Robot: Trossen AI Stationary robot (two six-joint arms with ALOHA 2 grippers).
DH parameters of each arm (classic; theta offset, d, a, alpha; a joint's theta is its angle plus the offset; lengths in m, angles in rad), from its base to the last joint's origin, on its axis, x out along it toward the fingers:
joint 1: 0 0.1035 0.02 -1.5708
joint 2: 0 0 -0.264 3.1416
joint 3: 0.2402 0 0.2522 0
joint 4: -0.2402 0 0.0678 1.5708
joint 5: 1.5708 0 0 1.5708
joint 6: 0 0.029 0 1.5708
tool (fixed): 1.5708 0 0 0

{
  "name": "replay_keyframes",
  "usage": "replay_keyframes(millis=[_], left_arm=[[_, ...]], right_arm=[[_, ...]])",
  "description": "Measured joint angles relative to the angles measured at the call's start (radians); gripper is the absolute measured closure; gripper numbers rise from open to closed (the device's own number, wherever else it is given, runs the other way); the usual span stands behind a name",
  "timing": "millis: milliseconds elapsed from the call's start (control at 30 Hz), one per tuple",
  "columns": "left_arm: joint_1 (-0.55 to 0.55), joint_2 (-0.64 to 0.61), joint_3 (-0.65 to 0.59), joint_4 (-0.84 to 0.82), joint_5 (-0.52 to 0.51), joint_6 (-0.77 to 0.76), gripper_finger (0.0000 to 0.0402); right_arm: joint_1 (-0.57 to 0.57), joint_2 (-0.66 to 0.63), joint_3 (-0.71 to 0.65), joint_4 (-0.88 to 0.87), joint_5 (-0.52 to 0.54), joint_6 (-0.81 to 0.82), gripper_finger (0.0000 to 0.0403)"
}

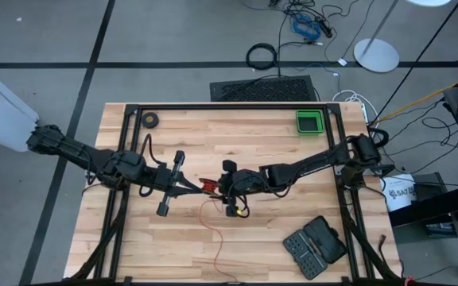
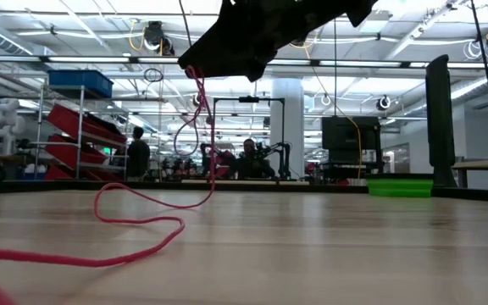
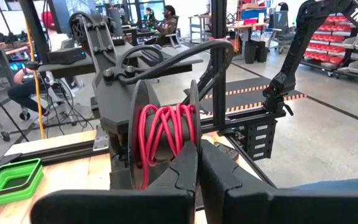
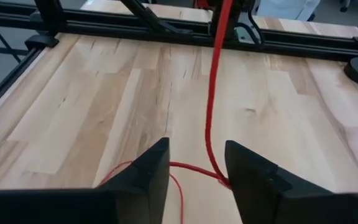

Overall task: Coil cords
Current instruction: Coil the red wire on the black spool

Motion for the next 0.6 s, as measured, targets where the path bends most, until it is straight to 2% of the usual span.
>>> replay_keyframes(millis=[400, 600], left_arm=[[0.0, 0.0, 0.0, -0.001, 0.0, 0.0, 0.0393], [0.0, 0.0, 0.0, -0.003, 0.0, -0.001, 0.0393]], right_arm=[[0.014, -0.05, 0.0, -0.043, -0.001, 0.005, 0.0303], [0.018, -0.051, 0.0, -0.059, -0.003, 0.002, 0.035]])
